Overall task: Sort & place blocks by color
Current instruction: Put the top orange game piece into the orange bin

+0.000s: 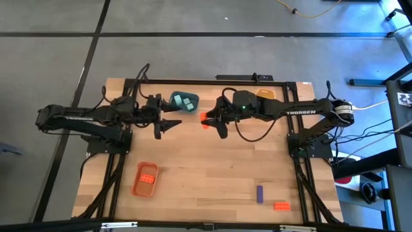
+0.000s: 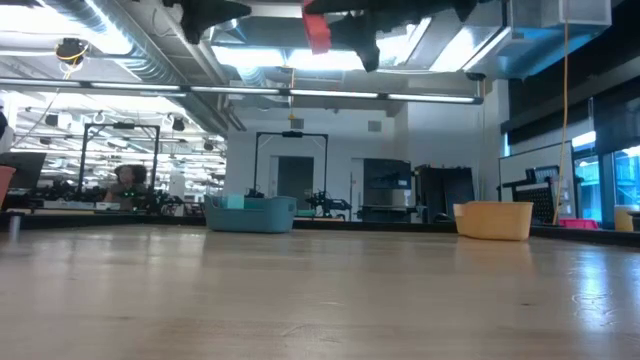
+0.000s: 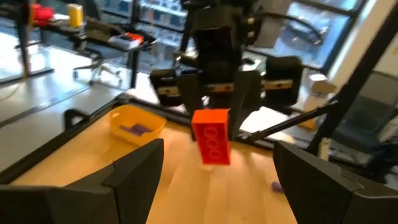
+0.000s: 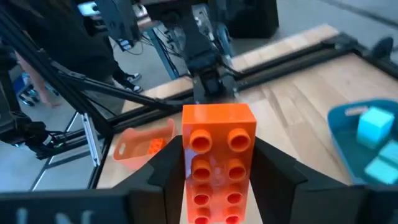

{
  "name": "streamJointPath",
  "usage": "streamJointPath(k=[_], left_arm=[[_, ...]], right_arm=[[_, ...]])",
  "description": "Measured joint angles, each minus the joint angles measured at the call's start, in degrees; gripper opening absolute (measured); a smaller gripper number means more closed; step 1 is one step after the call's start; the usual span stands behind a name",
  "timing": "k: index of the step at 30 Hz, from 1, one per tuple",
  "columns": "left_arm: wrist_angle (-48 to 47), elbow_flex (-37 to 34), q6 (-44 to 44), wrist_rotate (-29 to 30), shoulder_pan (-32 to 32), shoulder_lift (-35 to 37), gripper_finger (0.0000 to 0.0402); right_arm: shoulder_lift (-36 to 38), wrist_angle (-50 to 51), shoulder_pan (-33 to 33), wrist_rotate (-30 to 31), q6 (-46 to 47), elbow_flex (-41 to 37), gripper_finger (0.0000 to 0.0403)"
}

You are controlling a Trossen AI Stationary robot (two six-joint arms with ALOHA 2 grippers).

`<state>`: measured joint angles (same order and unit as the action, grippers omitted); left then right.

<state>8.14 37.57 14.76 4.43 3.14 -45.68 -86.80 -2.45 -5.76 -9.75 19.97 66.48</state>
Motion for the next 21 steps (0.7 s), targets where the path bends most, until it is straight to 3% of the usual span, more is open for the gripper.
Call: streamJointPath(k=[4, 10, 21], left_arm=[[4.18, 0.01, 0.16, -1.54, 0.54, -3.02, 0.0294], [9.96, 0.01, 2.96, 1.84, 0.54, -7.32, 0.0294], [10.92, 0.03, 7.61, 4.69, -1.06, -12.56, 0.0294]], right_arm=[[0.47, -1.22, 0.09, 0.01, -2.20, 0.00, 0.0143], [4.26, -0.40, -0.39, 0.02, -7.05, -0.02, 0.0143], [7.87, 1.65, -0.55, -1.93, -11.58, -0.02, 0.0143]])
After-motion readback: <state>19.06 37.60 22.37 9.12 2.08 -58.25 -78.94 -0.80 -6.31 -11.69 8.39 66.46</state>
